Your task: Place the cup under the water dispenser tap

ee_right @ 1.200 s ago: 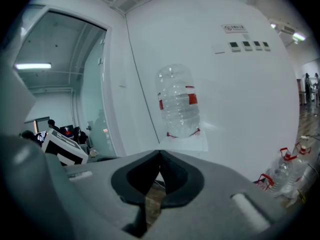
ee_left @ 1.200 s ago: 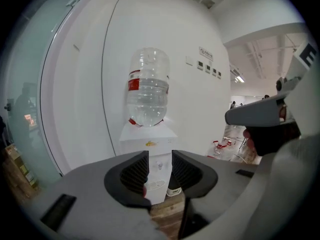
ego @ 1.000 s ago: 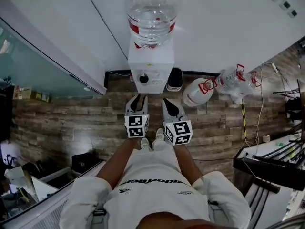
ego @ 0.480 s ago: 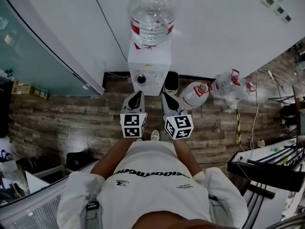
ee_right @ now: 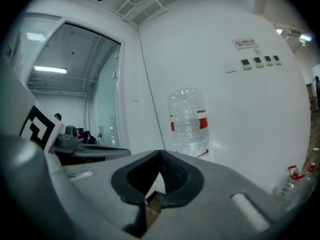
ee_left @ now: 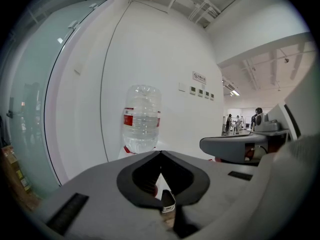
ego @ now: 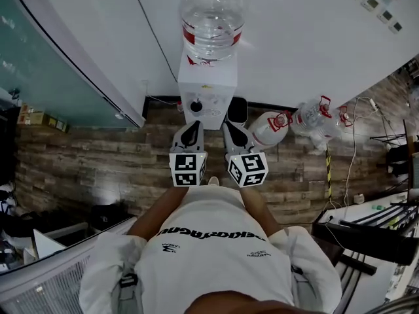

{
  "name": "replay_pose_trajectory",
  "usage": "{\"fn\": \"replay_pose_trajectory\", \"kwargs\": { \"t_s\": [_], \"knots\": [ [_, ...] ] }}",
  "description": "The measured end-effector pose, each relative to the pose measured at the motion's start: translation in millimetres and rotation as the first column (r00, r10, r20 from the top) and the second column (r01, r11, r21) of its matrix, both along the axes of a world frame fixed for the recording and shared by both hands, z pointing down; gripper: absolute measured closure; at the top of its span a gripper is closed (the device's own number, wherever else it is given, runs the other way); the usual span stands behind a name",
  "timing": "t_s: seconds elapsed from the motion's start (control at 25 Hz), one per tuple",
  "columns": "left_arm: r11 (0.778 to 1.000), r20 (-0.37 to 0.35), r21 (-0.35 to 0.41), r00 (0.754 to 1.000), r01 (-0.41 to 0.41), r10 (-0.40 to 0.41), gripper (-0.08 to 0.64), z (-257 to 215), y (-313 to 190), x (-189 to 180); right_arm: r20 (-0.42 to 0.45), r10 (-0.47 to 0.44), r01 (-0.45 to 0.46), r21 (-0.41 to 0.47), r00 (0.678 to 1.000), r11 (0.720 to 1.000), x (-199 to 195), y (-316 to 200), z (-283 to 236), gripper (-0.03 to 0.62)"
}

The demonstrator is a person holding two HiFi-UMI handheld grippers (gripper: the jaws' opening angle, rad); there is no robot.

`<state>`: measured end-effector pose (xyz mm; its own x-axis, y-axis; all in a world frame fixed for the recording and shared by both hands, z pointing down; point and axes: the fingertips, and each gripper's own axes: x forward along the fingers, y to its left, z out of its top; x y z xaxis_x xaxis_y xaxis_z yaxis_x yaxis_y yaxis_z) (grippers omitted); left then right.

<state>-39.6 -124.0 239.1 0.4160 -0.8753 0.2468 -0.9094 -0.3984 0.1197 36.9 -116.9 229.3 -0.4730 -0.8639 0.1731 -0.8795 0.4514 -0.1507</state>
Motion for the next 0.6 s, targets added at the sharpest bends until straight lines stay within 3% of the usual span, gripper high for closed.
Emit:
{"fn": "replay_pose_trajectory", "kwargs": {
  "t_s": [0.6],
  "knots": [
    [1.0,0.012,0.011,1.0,0.015,-0.016,0.563,-2.0,3.7,-7.0,-0.012,0.006,-0.006,0.009,1.0,1.0,-2.0,3.9,-0.1,0.592]
  ]
}}
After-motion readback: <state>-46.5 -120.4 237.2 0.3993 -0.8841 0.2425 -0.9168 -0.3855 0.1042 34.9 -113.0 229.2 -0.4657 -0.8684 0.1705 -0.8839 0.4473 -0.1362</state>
